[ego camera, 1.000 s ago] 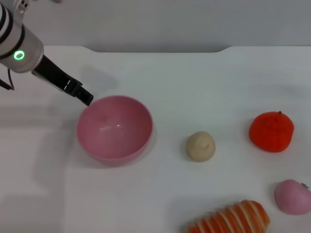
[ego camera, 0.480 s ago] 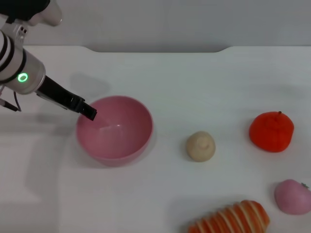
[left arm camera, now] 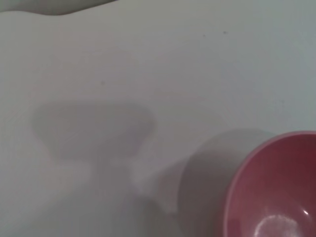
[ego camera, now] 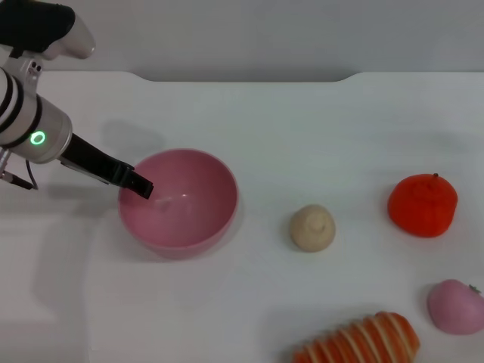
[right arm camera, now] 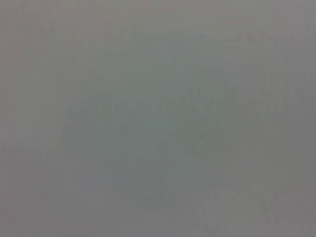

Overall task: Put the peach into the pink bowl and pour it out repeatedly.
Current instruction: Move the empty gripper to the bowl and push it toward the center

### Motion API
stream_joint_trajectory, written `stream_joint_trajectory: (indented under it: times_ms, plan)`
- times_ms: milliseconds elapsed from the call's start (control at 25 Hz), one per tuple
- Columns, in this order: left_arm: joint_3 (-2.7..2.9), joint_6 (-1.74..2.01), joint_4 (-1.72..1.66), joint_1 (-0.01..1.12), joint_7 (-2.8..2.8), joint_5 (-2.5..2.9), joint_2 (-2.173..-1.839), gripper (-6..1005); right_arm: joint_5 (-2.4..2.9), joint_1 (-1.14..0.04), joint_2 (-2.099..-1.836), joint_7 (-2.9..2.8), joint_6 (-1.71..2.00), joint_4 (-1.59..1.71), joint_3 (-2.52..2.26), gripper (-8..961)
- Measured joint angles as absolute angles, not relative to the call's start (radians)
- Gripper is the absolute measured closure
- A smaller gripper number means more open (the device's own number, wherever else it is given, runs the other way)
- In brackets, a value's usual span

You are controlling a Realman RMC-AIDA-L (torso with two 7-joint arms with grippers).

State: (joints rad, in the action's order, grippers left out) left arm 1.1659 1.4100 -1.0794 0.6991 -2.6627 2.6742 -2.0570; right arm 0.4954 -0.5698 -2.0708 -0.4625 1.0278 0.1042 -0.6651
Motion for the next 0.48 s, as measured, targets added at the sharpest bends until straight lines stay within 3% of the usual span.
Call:
stream_joint_trajectory:
  times_ms: [480]
  plan:
    - [1.17,1.339,-1.03,0.68,-2.661,2.66,-2.058,278,0.495,-0.57,-2.071,-0.463,1.028,0.105,-0.666,445]
